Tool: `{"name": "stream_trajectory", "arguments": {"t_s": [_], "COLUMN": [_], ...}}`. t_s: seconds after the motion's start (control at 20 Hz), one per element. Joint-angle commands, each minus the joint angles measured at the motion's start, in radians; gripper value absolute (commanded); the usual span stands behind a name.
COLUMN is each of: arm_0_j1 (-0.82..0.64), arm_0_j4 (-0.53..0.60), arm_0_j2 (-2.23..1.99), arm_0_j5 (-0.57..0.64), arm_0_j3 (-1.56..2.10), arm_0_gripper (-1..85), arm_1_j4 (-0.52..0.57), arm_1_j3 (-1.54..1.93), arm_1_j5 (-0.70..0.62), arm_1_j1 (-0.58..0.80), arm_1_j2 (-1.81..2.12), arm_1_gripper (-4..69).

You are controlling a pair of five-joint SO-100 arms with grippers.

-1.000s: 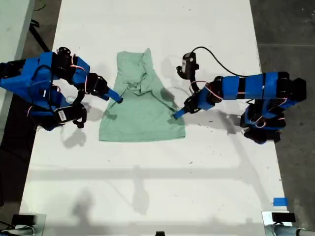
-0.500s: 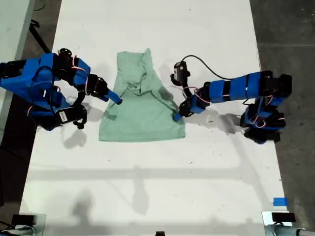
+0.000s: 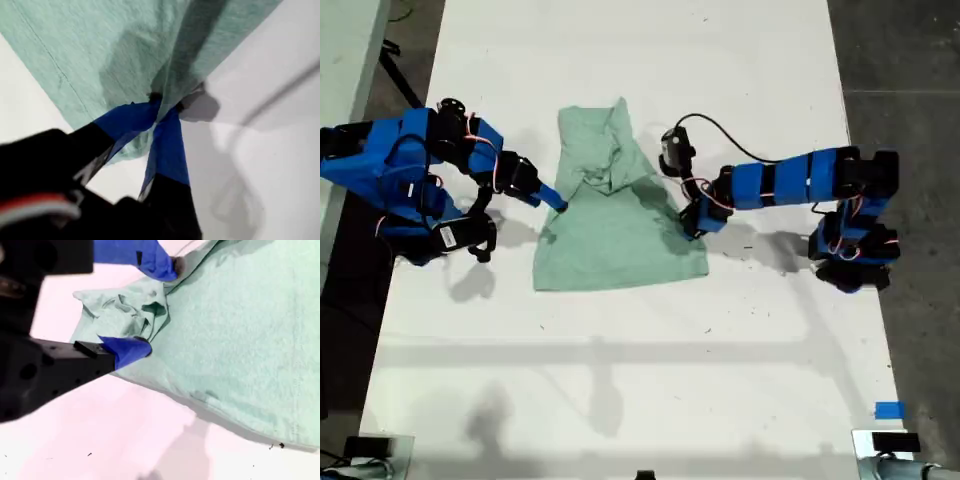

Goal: Fold t-shirt

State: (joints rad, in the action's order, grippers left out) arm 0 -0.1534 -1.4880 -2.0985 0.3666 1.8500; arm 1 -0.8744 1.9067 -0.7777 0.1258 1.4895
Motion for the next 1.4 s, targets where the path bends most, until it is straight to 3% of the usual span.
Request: {"name": "stream_trajectory", "arguments": {"t_s": [0.0, 0.15, 0.4, 0.55, 0.95, 1.0, 1.1, 1.15, 1.35], "arm_0_j1": [0.023, 0.020, 0.018, 0.017, 0.017, 0.018, 0.020, 0.021, 0.021], "arm_0_j4": [0.018, 0.020, 0.028, 0.026, 0.031, 0.031, 0.031, 0.031, 0.029], "arm_0_j2": [-0.032, -0.055, -0.057, -0.057, -0.052, -0.054, -0.054, -0.055, -0.055], "arm_0_j5": [-0.012, -0.014, -0.014, -0.014, -0.014, -0.014, -0.018, -0.020, -0.020], "arm_0_j3": [0.000, 0.018, 0.020, 0.018, 0.026, 0.029, 0.035, 0.038, 0.041], "arm_0_gripper": [24.7, 24.6, 24.6, 24.6, 24.8, 24.8, 24.8, 24.8, 24.9], "arm_1_j4": [-0.238, -0.514, -0.612, -0.597, -0.360, -0.345, -0.334, -0.337, -0.472], "arm_1_j3": [-0.149, -0.364, -0.841, -1.077, -1.081, -1.081, -1.081, -1.089, -1.124], "arm_1_j5": [0.064, 0.130, 0.215, 0.295, 0.411, 0.428, 0.454, 0.448, 0.449], "arm_1_j1": [-0.046, -0.115, -0.176, -0.202, -0.196, -0.192, -0.181, -0.179, -0.141], "arm_1_j2": [0.106, 0.097, -0.163, -0.342, -0.565, -0.586, -0.595, -0.584, -0.476], "arm_1_gripper": [-1.0, -1.0, -1.0, -1.0, 0.2, 4.8, 22.9, 27.5, 23.2]}}
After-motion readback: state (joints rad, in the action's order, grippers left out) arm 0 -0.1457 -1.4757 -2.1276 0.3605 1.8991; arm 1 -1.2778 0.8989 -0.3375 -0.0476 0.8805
